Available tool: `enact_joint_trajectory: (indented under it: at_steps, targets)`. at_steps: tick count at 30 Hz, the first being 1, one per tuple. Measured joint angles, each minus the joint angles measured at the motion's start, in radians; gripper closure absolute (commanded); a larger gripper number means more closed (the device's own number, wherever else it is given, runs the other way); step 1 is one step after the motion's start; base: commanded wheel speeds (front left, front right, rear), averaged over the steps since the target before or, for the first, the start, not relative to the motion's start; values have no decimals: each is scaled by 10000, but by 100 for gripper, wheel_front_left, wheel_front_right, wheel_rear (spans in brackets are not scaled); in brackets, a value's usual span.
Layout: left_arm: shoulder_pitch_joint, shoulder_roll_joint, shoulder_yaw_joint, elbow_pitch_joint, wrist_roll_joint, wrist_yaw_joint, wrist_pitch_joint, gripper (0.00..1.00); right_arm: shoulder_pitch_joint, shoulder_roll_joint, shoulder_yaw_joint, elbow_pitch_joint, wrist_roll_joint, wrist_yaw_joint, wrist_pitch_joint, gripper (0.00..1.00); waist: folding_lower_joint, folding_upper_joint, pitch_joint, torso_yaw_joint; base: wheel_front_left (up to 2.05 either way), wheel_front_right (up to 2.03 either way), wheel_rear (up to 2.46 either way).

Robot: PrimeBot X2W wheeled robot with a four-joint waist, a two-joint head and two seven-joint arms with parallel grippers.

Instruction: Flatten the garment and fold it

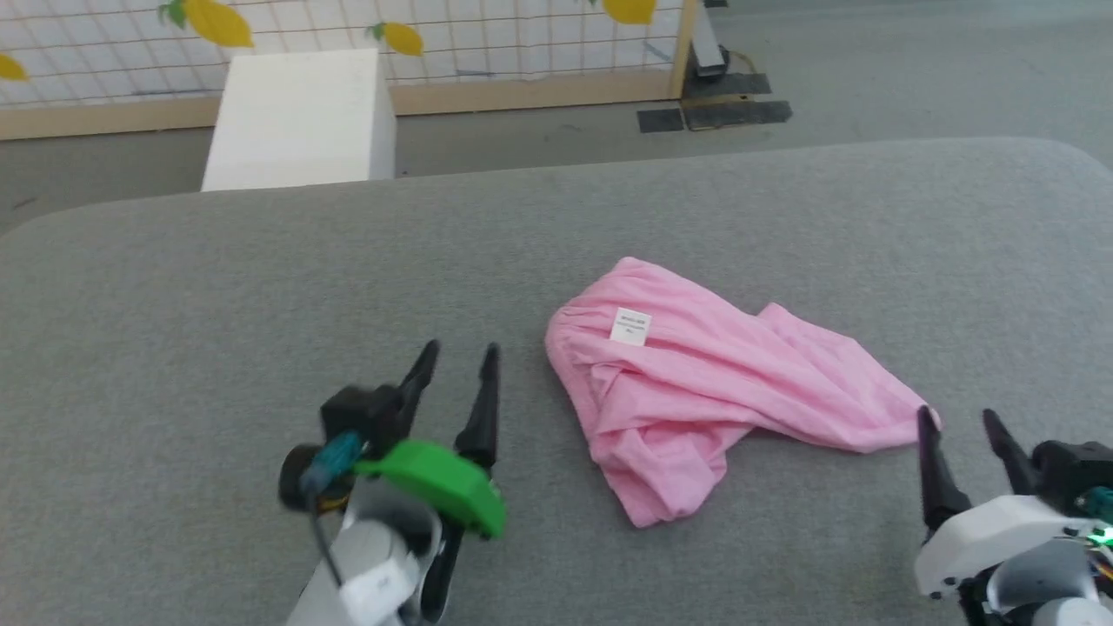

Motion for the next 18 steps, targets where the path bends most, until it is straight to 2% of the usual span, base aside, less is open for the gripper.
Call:
enact_joint_trajectory:
  at_steps: [4, 10, 18]
  targets:
    - [-1305, -27, -610, 976, -692, 215, 984, 0, 29, 4, 637, -148, 203, 0, -73, 0, 0, 0, 130, -337, 0, 0, 0]
    - [-2966, -35, -1118, 2617, -1505, 782, 2899, 0, -40, 2, 1290, -205, 357, 0, -73, 0, 0, 0, 467, -775, 0, 0, 0]
    - [-3912, -31, -1482, 3958, -1969, 844, 5459, 0, -233, 0, 1565, -98, 481, 0, -165, 0, 0, 0, 907, -1208, 0, 0, 0]
